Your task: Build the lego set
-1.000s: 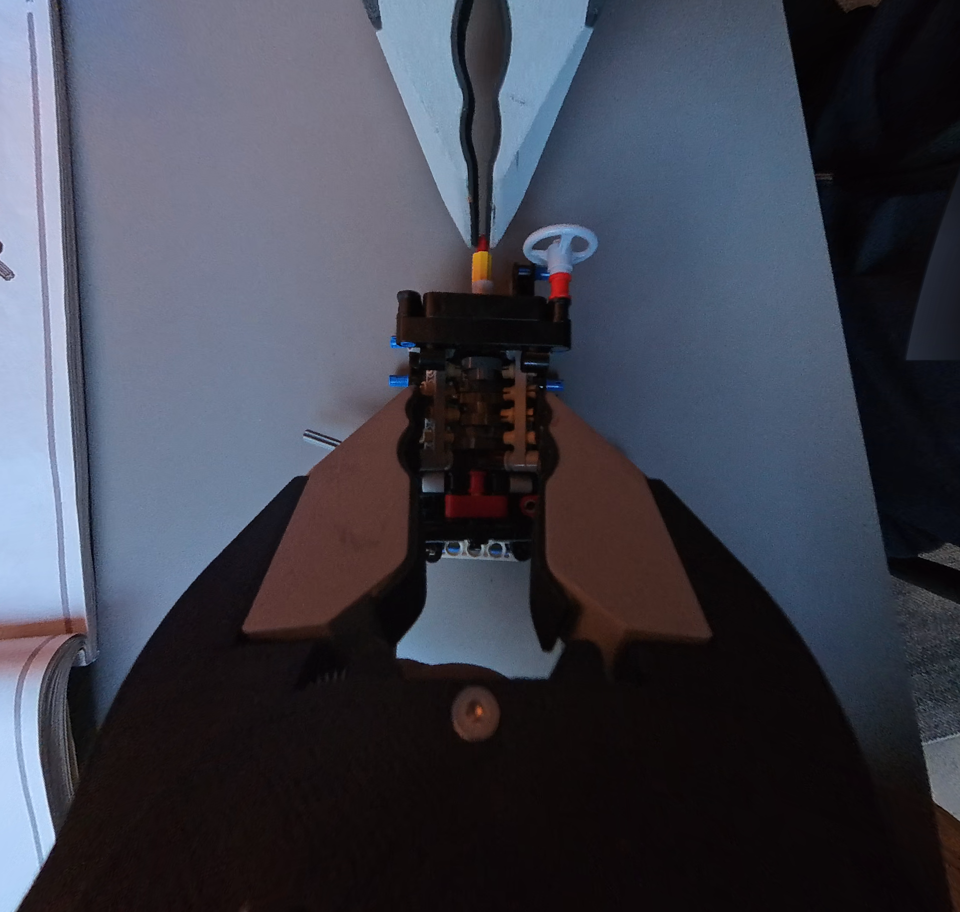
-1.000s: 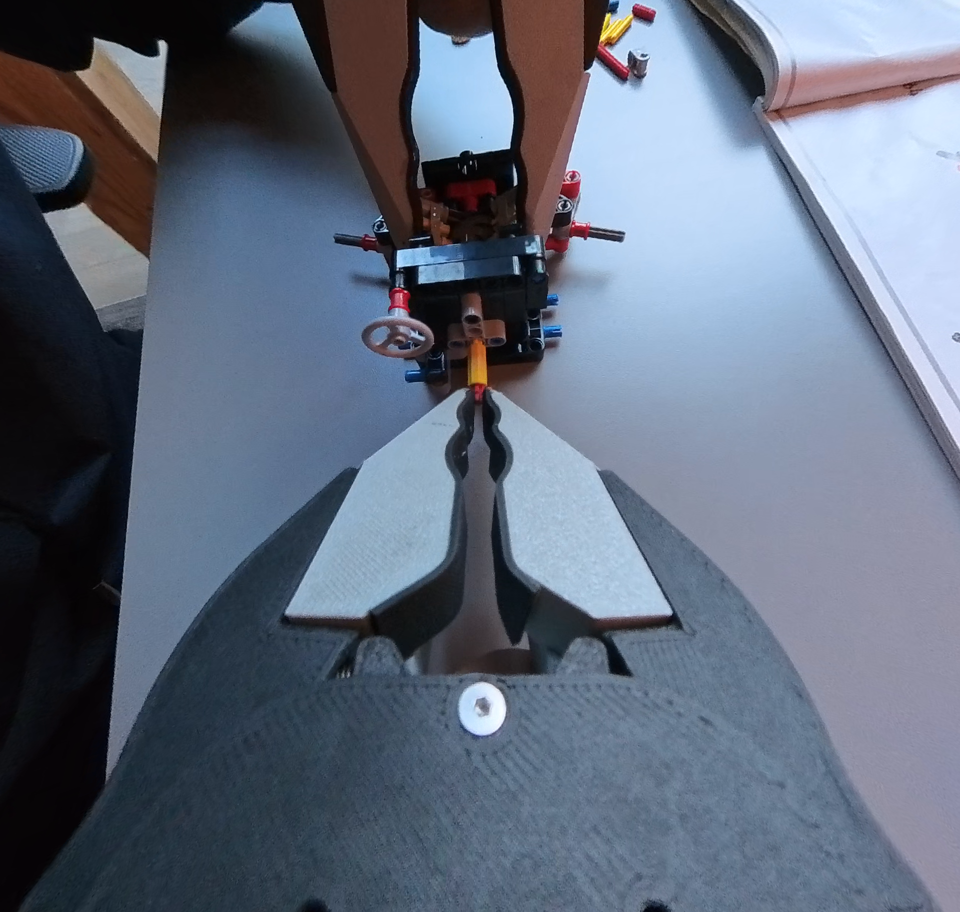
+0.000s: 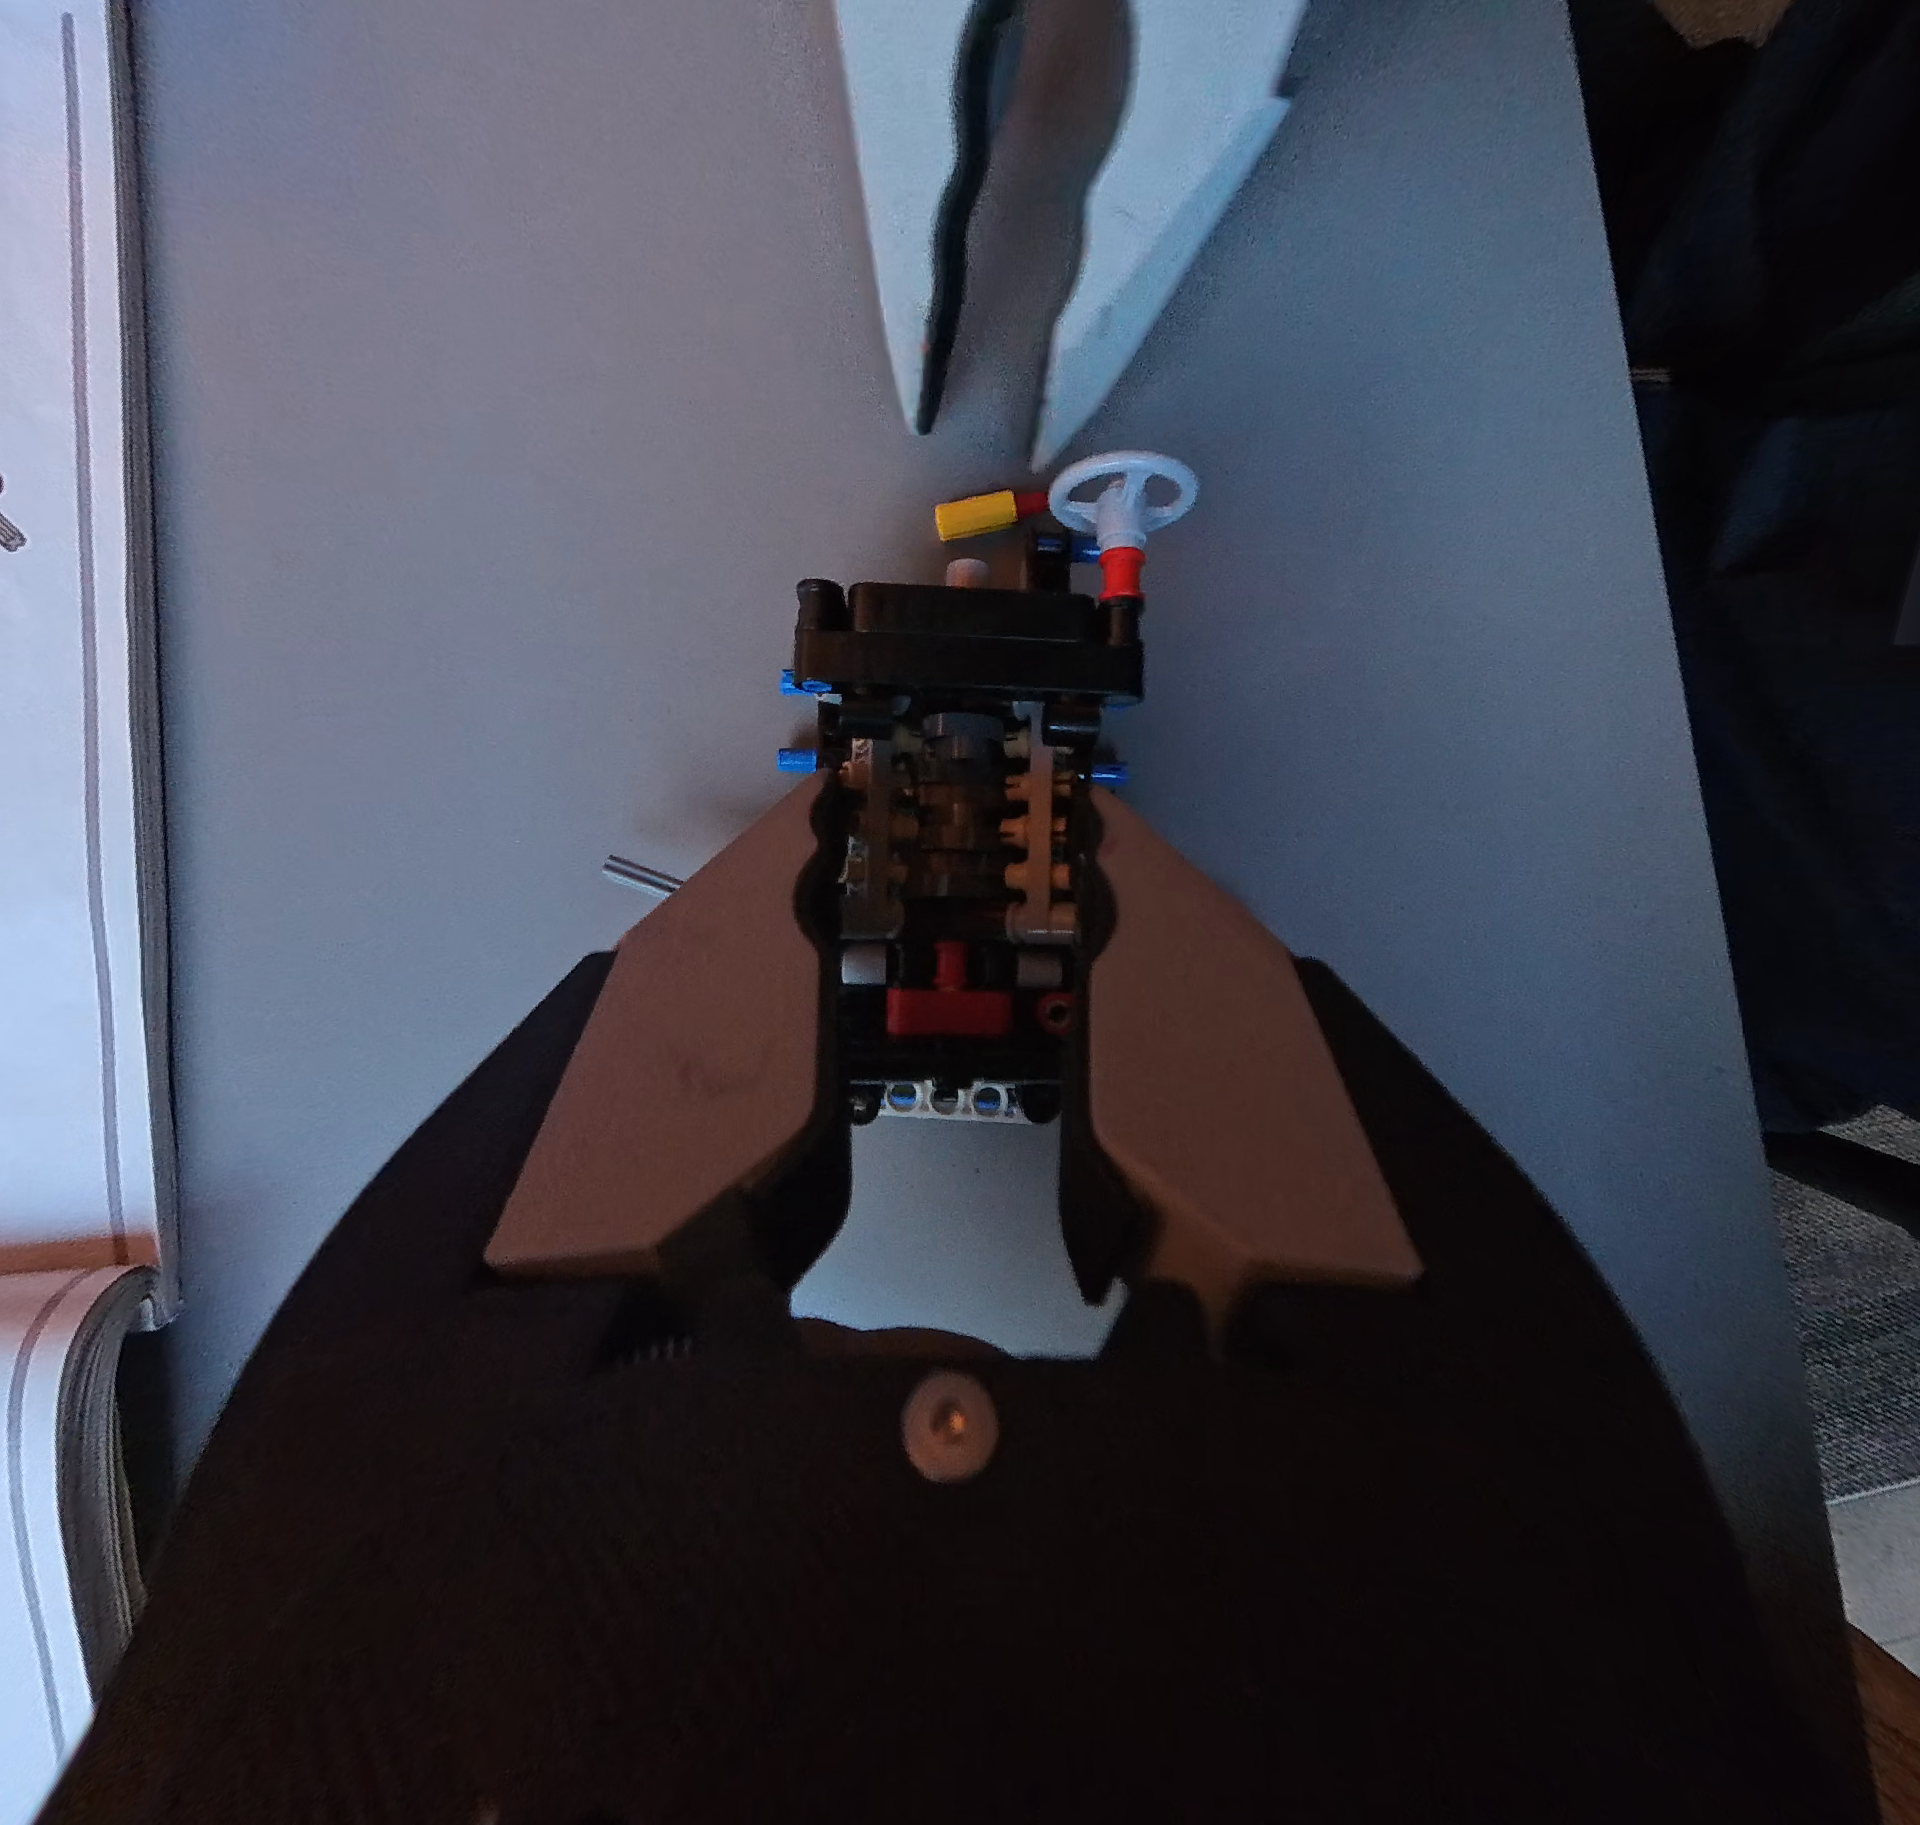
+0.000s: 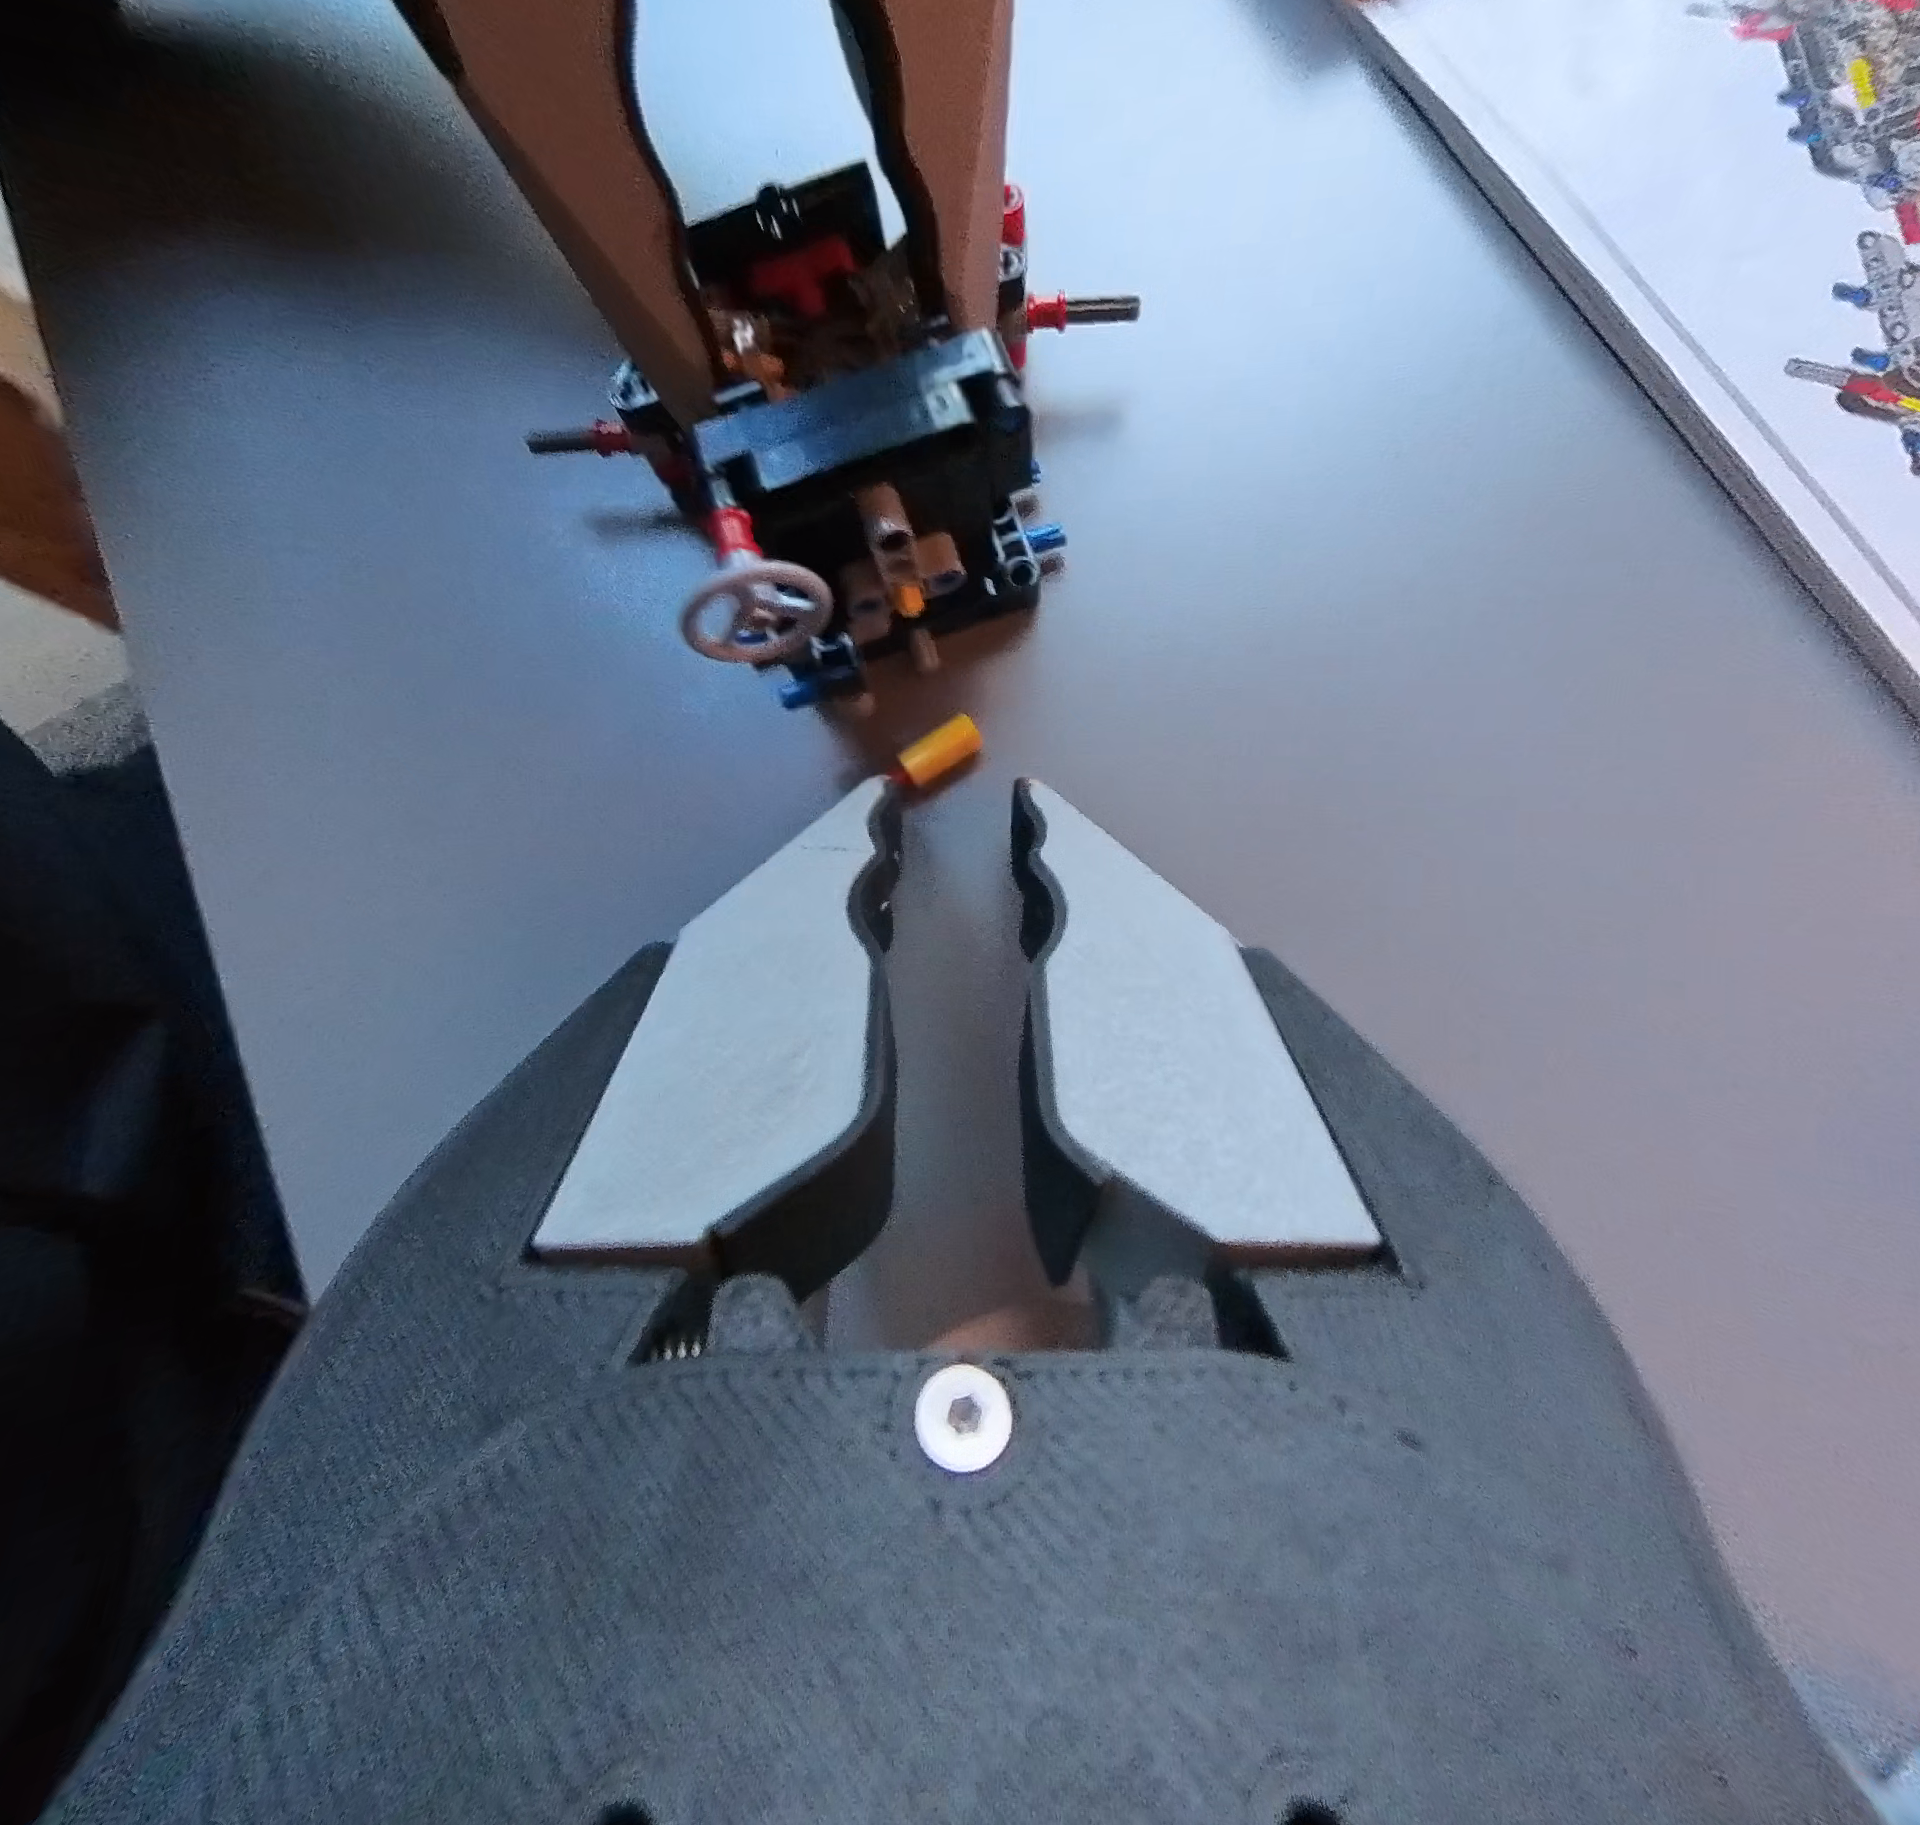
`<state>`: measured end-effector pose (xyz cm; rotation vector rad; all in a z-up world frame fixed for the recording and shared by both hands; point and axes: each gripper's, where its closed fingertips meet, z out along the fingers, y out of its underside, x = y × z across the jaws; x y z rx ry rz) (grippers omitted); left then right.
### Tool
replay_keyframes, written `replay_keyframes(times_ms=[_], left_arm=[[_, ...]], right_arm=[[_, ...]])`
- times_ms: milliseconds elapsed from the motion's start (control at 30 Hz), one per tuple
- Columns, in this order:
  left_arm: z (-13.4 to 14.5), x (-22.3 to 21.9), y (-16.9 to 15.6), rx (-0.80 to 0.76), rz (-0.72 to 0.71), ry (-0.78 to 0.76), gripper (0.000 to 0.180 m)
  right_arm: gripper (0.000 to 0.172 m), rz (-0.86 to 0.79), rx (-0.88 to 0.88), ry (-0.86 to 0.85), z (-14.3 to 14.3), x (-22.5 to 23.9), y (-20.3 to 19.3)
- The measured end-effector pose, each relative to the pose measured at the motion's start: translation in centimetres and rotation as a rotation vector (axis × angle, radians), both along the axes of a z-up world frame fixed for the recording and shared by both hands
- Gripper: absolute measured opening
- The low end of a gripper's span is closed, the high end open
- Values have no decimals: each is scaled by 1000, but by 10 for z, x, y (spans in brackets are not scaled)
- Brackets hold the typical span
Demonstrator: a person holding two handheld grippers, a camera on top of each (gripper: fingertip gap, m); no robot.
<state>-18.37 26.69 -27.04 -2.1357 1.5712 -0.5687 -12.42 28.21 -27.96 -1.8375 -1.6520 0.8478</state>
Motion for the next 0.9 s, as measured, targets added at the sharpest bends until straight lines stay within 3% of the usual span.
replay_keyframes(times_ms=[167,300,500,733,900], left_arm=[[0,-1,1,6,17,11,41],[0,-3,0,10,25,25,42],[0,-6,-2,13,27,40,42],[0,-6,-2,13,28,45,41],[0,-6,-3,9,25,47,41]], right_arm=[[26,-169,-58,57,5,-2,-8],[25,-252,43,12,-3,-1,0],[22,-240,109,-28,-7,-5,-3],[0,-232,149,-36,-8,-4,5],[8,-179,149,-33,-7,-5,2]])
